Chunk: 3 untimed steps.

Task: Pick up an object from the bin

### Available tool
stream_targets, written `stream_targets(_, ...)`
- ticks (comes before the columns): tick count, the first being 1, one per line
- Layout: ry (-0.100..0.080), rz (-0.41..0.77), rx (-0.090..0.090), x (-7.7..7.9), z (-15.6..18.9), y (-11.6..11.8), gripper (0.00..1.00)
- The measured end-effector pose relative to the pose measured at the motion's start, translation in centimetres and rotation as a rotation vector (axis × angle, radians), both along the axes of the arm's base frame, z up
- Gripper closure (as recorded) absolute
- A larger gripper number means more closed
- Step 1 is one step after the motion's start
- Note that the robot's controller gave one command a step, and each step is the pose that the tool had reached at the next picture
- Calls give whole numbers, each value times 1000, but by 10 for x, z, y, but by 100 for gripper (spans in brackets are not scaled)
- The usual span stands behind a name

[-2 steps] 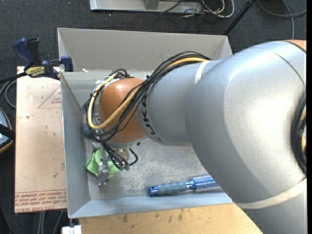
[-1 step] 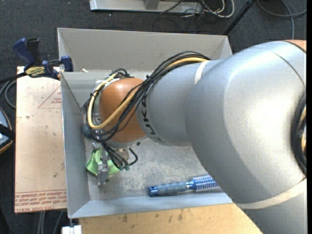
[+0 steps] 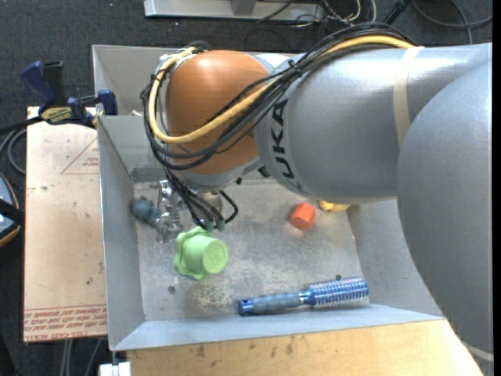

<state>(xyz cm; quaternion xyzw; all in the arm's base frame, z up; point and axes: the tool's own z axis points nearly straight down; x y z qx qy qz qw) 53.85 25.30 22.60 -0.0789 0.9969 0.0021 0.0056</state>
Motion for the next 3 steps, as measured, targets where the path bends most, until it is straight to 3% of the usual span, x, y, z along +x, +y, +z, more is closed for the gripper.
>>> stream_targets(1, 9, 484, -7, 3, -24, -16, 100)
stream_targets(2, 13, 471, -5, -42, -36, 1, 100)
stream_targets(3, 18, 489, -9, -60, -104, -45, 100)
